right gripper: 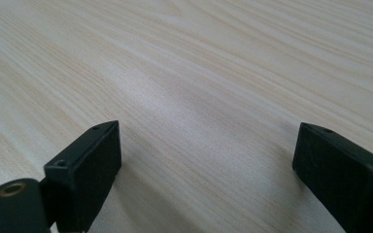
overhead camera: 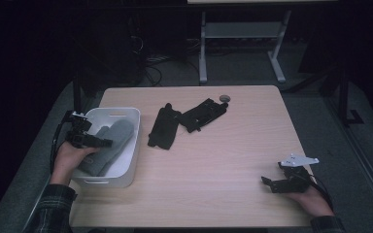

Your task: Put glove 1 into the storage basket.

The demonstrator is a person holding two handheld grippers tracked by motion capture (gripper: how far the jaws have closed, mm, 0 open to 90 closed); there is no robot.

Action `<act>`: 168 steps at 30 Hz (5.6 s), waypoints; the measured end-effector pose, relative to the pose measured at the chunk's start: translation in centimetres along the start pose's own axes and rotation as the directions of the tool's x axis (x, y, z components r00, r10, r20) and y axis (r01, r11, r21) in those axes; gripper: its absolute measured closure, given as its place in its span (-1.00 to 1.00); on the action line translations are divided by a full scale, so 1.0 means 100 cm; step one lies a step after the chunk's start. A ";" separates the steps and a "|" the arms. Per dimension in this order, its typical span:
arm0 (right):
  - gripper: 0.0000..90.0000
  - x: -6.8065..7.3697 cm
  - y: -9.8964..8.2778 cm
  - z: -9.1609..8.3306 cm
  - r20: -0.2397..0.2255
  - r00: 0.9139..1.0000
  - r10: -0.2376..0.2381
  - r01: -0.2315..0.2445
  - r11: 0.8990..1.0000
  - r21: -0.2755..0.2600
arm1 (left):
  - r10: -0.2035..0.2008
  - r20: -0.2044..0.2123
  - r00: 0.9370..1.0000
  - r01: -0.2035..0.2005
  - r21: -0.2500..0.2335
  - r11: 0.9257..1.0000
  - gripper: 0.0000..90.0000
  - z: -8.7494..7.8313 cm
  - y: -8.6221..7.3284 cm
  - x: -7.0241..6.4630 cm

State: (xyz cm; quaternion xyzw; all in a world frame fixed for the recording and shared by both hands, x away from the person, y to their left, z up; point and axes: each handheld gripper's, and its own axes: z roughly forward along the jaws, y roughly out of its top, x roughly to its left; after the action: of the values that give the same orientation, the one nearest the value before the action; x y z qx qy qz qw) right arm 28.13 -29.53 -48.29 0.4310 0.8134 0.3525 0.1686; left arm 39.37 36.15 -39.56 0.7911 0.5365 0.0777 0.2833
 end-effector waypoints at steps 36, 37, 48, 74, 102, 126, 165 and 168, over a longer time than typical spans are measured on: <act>-0.78 0.001 0.000 0.000 0.009 1.000 0.009 -0.009 1.000 0.000 | 0.322 0.190 0.928 -0.276 -0.231 0.933 -0.70 -0.013 0.030 -0.145; -0.78 0.001 0.000 0.000 0.009 1.000 0.009 -0.009 1.000 0.000 | 0.322 0.190 0.928 -0.276 -0.231 0.933 -0.70 -0.013 0.030 -0.145; -0.78 0.002 -0.001 -0.001 0.020 1.000 0.021 -0.021 1.000 0.000 | 0.376 0.261 0.889 -0.314 -0.250 0.916 -0.70 0.000 0.028 -0.179; -0.78 0.002 -0.001 -0.001 0.017 1.000 0.019 -0.019 1.000 0.002 | 0.473 0.283 0.834 -0.438 -0.181 0.880 -0.71 0.064 0.006 -0.239; 0.32 0.013 0.062 0.019 -0.070 0.997 -0.033 0.030 0.998 -0.047 | 0.555 0.183 0.812 -0.518 -0.216 0.828 -0.73 0.118 -0.046 -0.224; 1.00 0.030 0.156 0.099 -0.142 0.986 -0.082 0.070 0.993 -0.092 | 0.567 0.186 0.802 -0.530 -0.216 0.820 -0.73 0.118 -0.046 -0.221; 1.00 0.036 0.195 0.189 -0.163 0.985 -0.049 0.050 0.999 0.000 | 0.560 0.192 0.806 -0.519 -0.225 0.824 -0.73 0.118 -0.047 -0.221; 1.00 0.037 0.187 0.180 -0.172 0.983 -0.069 0.070 0.998 0.004 | 0.563 0.191 0.804 -0.522 -0.226 0.822 -0.73 0.118 -0.047 -0.221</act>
State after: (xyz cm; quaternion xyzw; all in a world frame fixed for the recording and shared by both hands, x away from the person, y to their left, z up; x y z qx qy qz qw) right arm 47.34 -11.68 -47.23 0.3713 0.8413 0.3778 0.1079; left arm 31.51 13.37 -47.79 0.8891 0.2388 0.0991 0.3777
